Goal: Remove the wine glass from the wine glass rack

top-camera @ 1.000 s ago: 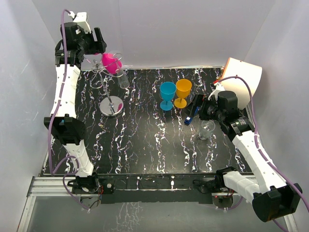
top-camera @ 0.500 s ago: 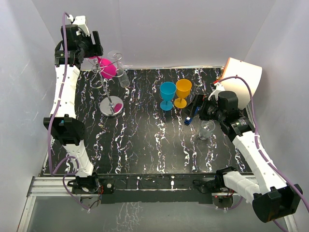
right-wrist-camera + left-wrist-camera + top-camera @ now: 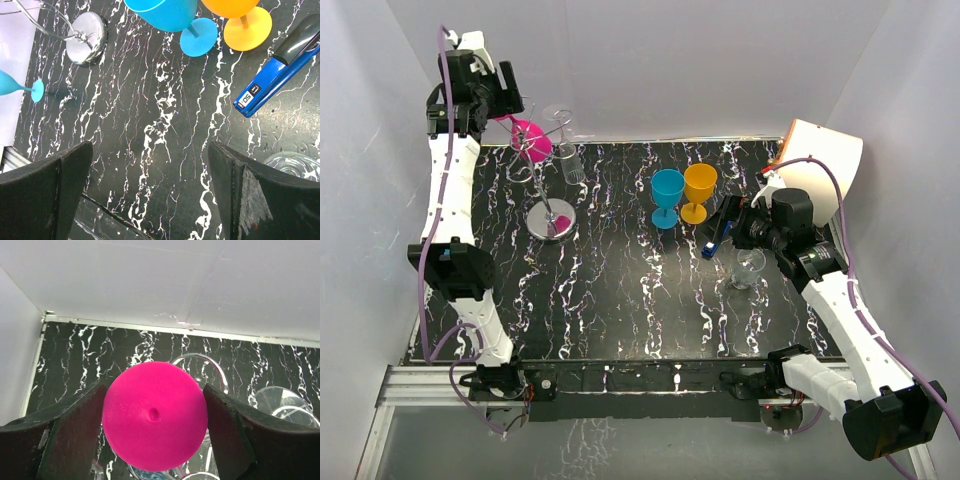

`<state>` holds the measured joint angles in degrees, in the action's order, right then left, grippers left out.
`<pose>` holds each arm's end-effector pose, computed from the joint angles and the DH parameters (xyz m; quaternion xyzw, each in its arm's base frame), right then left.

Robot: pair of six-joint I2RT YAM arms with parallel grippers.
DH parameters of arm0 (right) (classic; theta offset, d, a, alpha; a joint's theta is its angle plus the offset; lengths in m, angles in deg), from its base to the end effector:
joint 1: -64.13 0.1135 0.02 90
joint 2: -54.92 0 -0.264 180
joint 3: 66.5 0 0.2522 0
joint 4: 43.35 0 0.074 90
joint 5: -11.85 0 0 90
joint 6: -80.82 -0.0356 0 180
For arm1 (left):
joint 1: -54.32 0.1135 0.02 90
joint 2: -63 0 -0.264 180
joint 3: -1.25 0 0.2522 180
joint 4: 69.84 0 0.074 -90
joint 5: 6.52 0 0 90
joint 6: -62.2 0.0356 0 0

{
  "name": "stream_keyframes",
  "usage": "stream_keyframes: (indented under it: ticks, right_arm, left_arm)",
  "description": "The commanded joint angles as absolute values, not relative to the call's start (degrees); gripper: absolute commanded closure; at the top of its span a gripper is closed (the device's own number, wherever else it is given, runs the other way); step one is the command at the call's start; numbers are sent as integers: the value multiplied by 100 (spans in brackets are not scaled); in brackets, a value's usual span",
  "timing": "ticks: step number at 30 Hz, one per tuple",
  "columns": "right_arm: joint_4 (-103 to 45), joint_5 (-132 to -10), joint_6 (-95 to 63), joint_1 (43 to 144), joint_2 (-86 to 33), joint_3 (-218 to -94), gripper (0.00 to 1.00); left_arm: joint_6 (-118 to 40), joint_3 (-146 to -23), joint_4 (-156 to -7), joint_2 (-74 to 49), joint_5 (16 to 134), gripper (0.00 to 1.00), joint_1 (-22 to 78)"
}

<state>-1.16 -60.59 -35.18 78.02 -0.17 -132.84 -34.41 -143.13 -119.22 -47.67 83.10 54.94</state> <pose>0.2002 0.0606 0.3237 0.0159 0.8630 0.2910 0.4126 0.4285 0.0044 0.4709 -0.0482 0.7954 -0.0342 0.6031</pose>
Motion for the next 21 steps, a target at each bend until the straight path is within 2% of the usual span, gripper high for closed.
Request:
stream_keyframes:
  ticks: [1, 21]
  right_arm:
    - [-388, -6018, -3537, 7837, 95, -13273, 2]
    - [-427, -5987, -3567, 7834, 52, -13274, 2]
  left_arm:
    - [-3622, -14649, -11962, -4321, 8601, 69, 5802]
    - [-3807, -14866, -11722, -3784, 9377, 70, 6066]
